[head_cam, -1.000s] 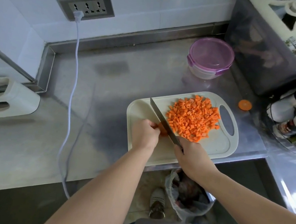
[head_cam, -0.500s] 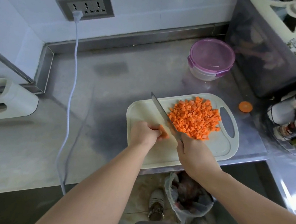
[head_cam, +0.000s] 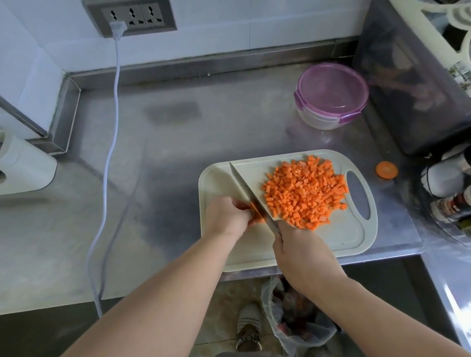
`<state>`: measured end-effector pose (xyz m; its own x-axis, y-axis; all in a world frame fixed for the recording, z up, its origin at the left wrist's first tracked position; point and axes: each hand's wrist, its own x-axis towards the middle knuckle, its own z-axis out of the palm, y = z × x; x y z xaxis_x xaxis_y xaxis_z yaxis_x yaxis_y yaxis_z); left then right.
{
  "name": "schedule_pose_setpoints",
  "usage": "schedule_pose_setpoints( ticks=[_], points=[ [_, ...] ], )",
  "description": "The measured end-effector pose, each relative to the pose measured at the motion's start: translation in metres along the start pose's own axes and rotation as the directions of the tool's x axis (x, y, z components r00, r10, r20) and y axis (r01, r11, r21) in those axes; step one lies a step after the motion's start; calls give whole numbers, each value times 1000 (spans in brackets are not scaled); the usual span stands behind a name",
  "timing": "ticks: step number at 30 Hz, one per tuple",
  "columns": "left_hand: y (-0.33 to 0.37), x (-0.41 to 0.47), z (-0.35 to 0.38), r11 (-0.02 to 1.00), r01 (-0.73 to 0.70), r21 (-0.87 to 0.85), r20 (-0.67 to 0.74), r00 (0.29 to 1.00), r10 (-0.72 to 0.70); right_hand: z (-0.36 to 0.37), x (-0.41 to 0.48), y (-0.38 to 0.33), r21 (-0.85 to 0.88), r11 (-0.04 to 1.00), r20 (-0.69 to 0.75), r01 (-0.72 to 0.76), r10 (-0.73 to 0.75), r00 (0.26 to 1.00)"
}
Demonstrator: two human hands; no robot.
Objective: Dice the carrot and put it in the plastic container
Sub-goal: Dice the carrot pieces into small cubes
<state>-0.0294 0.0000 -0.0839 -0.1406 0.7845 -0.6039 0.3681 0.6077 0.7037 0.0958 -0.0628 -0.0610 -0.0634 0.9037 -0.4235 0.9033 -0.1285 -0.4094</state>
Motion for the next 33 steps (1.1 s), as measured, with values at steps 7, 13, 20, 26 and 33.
schedule_pose_setpoints(
  ticks=[7, 13, 20, 26, 33],
  points=[
    [-4, 6, 2, 1000, 2, -2, 9, 1000, -2, 1, 2, -1, -104, 995, 55, 8, -2, 998],
    [-9, 11, 3, 997, -17, 73, -23, 1000, 19, 5, 6, -7, -91, 995, 61, -49, 55, 997],
    [-6, 7, 2, 998, -23, 53, -16, 1000, 24, 8, 17, -2, 1, 997, 43, -71, 71, 997],
    [-7, 6, 2, 997, 32, -65, -29, 999, -34, 6, 8, -4, 50, 998, 2, -29, 29, 1000],
    [-4, 3, 2, 999, 19, -37, -21, 1000, -20, 12, 8, -1, -10, 1000, 13, -17, 17, 1000]
  ],
)
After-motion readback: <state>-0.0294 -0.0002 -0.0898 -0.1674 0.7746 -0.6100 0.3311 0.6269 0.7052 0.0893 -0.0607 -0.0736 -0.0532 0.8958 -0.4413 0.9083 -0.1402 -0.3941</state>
